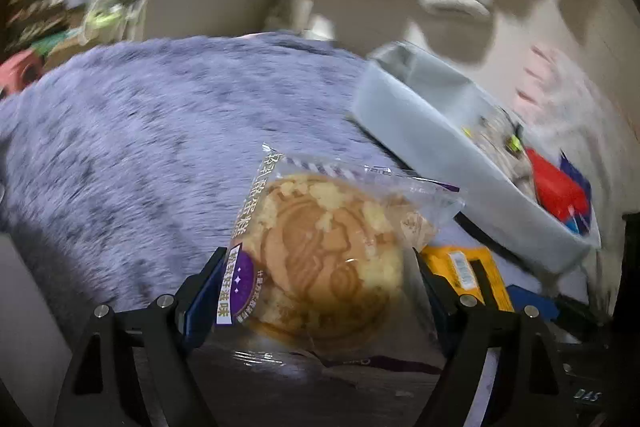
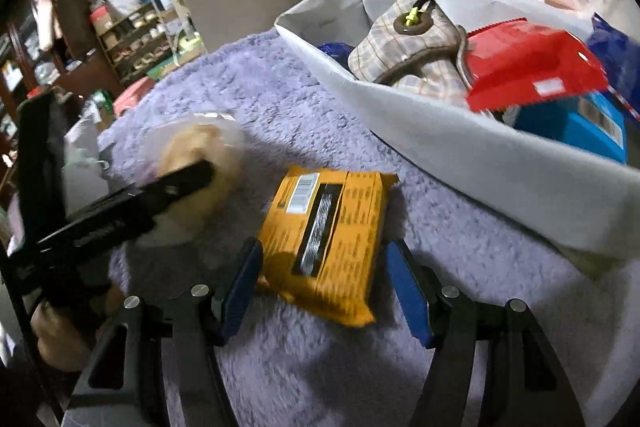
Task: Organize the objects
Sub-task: 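Hold the bun up in the left tool while the right tool lowers onto the yellow package, then close the right tool on the yellow package while the left tool holds the bun aloft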
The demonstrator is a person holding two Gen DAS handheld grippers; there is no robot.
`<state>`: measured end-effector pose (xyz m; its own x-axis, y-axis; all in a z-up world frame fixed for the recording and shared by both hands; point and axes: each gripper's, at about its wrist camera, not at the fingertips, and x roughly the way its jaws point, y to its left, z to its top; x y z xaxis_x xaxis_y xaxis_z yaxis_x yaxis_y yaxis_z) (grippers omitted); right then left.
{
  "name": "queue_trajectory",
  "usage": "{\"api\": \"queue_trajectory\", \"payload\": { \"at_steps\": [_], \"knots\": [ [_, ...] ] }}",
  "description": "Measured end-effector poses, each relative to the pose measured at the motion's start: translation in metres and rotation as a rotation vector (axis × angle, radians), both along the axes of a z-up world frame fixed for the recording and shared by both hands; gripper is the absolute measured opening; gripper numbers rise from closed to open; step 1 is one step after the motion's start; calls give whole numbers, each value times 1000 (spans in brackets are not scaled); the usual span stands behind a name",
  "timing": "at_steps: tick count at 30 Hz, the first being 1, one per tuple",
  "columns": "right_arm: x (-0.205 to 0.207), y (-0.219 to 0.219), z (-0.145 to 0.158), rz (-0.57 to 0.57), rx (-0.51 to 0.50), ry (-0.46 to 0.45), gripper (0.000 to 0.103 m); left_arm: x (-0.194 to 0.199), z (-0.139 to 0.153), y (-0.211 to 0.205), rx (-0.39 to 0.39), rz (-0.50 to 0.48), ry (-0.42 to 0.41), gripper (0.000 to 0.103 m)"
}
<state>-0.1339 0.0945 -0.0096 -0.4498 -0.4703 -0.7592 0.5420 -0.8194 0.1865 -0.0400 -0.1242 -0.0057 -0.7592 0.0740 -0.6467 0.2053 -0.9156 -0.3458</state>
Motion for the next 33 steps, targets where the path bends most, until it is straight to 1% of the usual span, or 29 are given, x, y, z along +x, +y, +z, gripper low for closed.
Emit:
{"api": "queue_trajectory", "payload": {
  "at_steps": [1,2,3,4,5,6,8,9,12,14,16,18,19,21,24,26,27,28,30,33],
  "knots": [
    [-3,-6,-1,-18,16,-2,64,-3,-3,-1,23,-12,-10,84],
    [-7,-11,-4,-24,40,-10,66,-4,-4,-1,23,-16,-16,85],
    [-10,-15,-9,-13,47,-26,73,-5,-3,0,16,-17,-17,85],
    [-13,-16,-14,-5,34,-43,76,-5,-3,1,13,-22,-13,85],
    [-12,-14,-17,-11,17,-44,76,-4,-3,1,27,-32,-5,85],
    [-10,-11,-18,-17,-3,-32,76,-7,-4,-2,56,-45,8,85],
    [0,-9,-19,7,-6,-7,78,-4,-4,-8,130,-66,49,85],
    [3,-11,-20,25,10,-2,79,-3,-4,-10,154,-69,62,85],
    [15,-29,-24,70,104,57,82,-4,-4,-8,167,-67,71,85],
    [17,-33,-27,80,133,74,83,-5,-3,-5,147,-69,70,85],
    [17,-32,-29,74,119,68,82,-4,0,-2,128,-77,75,86],
    [14,-24,-28,58,104,69,78,-3,6,5,80,-80,82,86],
    [13,-19,-27,51,101,71,78,-1,9,7,58,-81,85,86],
    [11,-16,-28,47,87,63,78,4,18,15,-7,-78,114,86],
    [11,-13,-28,48,76,56,78,16,36,29,-98,-91,198,86],
    [11,-12,-28,48,75,55,78,24,48,38,-159,-113,250,86],
    [11,-11,-28,49,71,54,78,25,53,41,-178,-130,262,86],
    [11,-11,-28,49,68,52,78,26,58,42,-190,-154,263,86],
    [10,-8,-28,52,57,46,78,26,60,39,-178,-167,242,86],
    [10,-5,-28,57,52,44,78,19,45,29,-101,-164,144,86]
  ]
}}
